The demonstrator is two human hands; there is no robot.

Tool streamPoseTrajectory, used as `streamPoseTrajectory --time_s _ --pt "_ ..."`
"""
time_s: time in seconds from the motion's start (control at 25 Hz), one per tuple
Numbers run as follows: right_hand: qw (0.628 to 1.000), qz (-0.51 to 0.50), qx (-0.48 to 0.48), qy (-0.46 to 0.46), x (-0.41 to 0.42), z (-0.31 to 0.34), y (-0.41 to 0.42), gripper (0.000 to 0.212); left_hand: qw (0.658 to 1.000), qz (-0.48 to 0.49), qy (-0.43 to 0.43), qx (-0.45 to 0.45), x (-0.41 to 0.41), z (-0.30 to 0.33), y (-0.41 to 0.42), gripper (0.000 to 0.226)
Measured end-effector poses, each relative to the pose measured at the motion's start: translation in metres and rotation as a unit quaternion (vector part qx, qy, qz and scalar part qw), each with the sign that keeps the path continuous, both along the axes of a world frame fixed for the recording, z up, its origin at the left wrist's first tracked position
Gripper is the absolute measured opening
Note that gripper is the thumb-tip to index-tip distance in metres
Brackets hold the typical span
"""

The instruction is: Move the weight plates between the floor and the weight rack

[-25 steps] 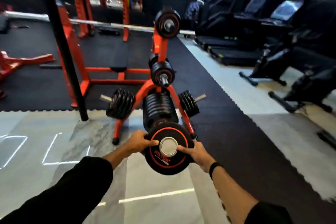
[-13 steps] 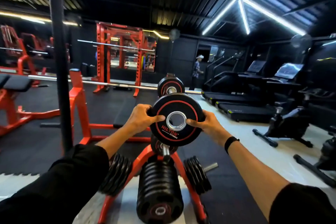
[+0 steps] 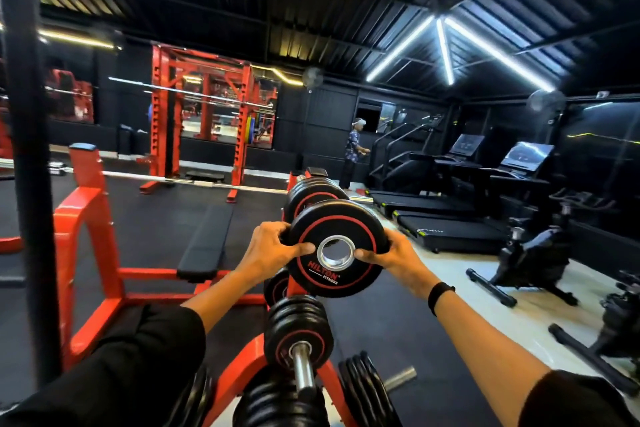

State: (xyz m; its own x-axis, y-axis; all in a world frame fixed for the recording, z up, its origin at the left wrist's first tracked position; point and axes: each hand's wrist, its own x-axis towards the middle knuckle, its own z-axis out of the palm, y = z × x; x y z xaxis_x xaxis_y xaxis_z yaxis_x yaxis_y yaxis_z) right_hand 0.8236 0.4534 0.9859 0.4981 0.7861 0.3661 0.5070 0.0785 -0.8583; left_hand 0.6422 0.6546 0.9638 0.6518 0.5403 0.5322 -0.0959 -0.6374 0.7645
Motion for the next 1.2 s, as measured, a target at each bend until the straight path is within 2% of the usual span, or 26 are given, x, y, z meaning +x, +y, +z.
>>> streamPoseTrajectory --time_s 0.4,0.56,0.64,0.72,0.8,0.88,0.96,1.12,1.2 --pt "1.0 0.014 -0.019 -0.015 0.109 -0.026 0.083 0.052 0.998 0.053 0.007 0.021 0.083 -0.01 0.062 0.03" --pt "0.992 -0.05 0.01 -0.115 0.126 -0.035 0.108 0.061 0.994 0.085 0.012 0.067 0.096 -0.009 0.071 0.035" --pt "0.969 -0.15 0.05 -0.189 0.128 -0.031 0.121 0.094 0.974 0.181 -0.012 0.134 0.106 0.002 0.07 0.059" --pt "0.928 -0.241 0.021 -0.283 0.133 -0.019 0.135 0.136 0.929 0.299 0.006 0.219 0.121 0.016 0.073 0.103" --pt "0.9 -0.28 -0.016 -0.334 0.139 -0.011 0.148 0.151 0.91 0.345 0.045 0.223 0.135 0.023 0.085 0.129" --pt "0.898 -0.288 -0.042 -0.329 0.138 -0.017 0.152 0.15 0.923 0.342 0.075 0.161 0.14 0.018 0.095 0.134" --pt "0.901 -0.293 -0.068 -0.314 0.139 -0.027 0.154 0.139 0.926 0.345 0.095 0.12 0.142 0.011 0.095 0.129" --pt "0.905 -0.294 -0.08 -0.296 0.119 -0.049 0.151 0.11 0.927 0.327 0.142 0.12 0.136 -0.005 0.067 0.114" --pt "0.913 -0.289 -0.089 -0.274 0.114 -0.061 0.148 0.106 0.938 0.308 0.14 0.071 0.126 -0.022 0.063 0.11"
